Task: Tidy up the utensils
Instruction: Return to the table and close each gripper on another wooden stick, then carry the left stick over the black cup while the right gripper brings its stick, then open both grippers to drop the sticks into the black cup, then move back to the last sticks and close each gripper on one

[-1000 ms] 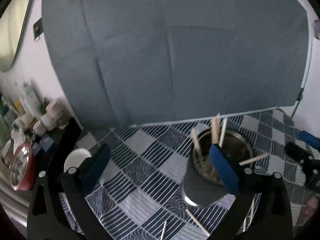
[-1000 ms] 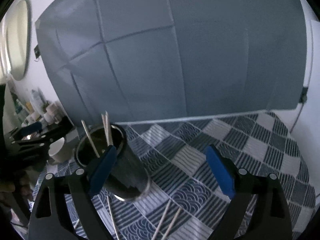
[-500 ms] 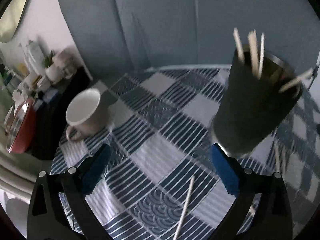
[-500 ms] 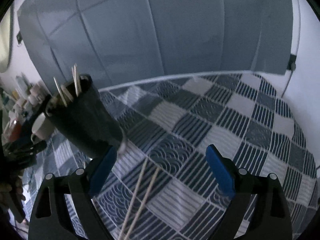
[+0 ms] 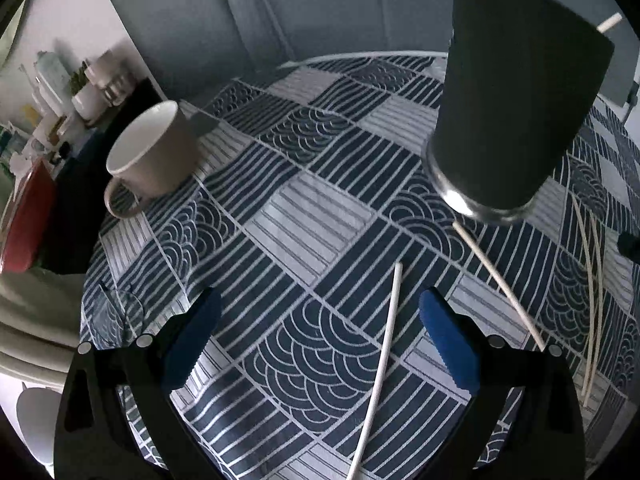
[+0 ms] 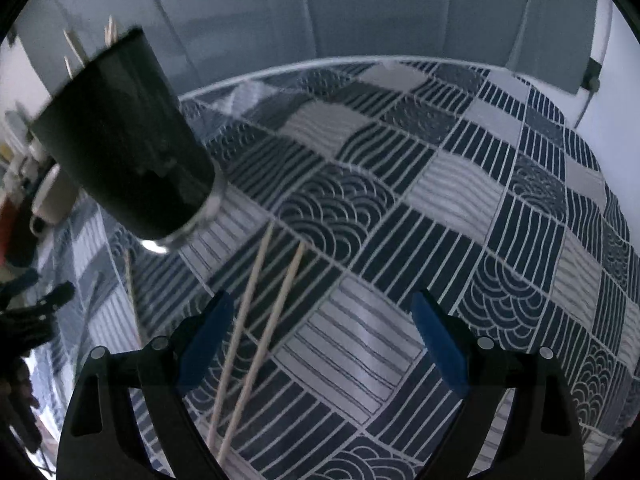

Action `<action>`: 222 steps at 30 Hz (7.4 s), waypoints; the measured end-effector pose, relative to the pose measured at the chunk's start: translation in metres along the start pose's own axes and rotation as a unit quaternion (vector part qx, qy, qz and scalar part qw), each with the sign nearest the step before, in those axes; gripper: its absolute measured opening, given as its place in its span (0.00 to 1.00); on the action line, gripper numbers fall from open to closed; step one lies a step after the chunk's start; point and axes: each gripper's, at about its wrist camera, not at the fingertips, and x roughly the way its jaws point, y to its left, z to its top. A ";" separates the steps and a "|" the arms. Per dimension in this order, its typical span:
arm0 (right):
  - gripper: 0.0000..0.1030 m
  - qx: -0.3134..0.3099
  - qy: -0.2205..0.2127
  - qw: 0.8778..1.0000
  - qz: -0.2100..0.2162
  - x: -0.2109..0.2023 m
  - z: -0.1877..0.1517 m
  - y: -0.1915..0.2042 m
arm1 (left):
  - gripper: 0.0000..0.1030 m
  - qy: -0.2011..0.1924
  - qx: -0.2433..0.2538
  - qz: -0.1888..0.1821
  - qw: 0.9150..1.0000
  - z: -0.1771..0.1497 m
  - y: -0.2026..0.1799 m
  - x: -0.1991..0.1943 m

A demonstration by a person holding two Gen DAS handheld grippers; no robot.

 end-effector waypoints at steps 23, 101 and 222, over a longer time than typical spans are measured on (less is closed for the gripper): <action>0.86 -0.007 0.046 0.998 -0.053 0.028 -0.015 0.006 | 0.96 0.052 -0.043 -0.059 0.996 -0.020 0.023 0.034; 0.05 -0.033 -0.162 0.982 0.092 -0.137 0.173 0.030 | 0.04 -0.147 -0.030 -0.151 0.977 0.184 -0.002 -0.125; 0.84 -0.015 0.003 0.999 0.040 0.007 0.010 0.018 | 0.94 0.001 -0.018 -0.093 0.996 0.013 -0.076 -0.006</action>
